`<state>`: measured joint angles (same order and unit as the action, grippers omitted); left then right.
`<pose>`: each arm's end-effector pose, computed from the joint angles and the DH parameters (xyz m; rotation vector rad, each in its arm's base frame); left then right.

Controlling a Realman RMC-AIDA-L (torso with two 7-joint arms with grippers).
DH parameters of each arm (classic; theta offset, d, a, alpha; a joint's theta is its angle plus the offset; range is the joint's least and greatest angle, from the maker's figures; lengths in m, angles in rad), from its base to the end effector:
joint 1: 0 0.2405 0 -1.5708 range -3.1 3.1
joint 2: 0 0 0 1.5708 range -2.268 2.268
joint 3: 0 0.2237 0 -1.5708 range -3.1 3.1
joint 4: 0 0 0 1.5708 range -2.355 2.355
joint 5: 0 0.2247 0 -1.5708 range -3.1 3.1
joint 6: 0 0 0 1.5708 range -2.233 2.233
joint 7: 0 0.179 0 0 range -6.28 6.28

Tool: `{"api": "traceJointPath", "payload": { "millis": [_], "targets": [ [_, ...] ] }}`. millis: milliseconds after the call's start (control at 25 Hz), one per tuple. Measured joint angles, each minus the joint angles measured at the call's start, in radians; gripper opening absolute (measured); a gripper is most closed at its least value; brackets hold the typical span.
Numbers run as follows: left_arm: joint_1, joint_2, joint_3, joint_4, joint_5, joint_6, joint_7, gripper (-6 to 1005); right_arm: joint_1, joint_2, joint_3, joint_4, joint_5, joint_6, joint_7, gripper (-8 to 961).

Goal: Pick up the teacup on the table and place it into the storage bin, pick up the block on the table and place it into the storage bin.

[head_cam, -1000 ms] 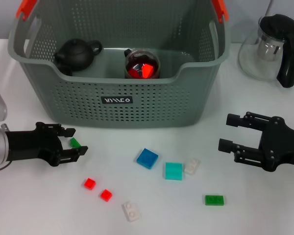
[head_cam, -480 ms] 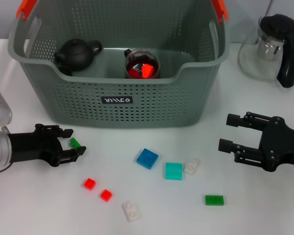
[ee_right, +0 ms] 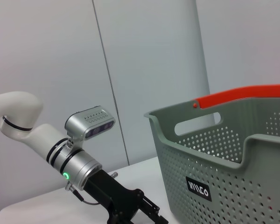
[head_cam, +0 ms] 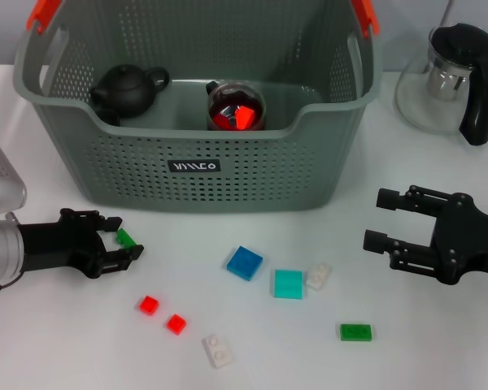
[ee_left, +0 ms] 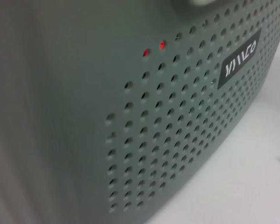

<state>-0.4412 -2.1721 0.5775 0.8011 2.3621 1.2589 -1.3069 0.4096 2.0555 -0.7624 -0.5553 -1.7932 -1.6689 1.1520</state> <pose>-0.3233 0.3339 -0.0188 -2.5506 -0.6431 -0.1052 0.2425 0.2994 -0.0131 -2.6817 0.4808 0.9295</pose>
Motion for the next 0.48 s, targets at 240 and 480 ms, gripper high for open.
{"api": "traceJointPath", "payload": {
  "millis": [240, 480],
  "targets": [
    [-0.001, 0.000, 0.002, -0.002, -0.003, -0.005, -0.006, 469, -0.003, 0.000, 0.000, 0.000, 0.000, 0.000, 0.000, 734],
    [-0.004, 0.002, 0.003, 0.004, 0.004, 0.001, -0.032, 449, -0.001, 0.000, 0.000, 0.000, 0.000, -0.001, 0.000, 733]
  ]
}}
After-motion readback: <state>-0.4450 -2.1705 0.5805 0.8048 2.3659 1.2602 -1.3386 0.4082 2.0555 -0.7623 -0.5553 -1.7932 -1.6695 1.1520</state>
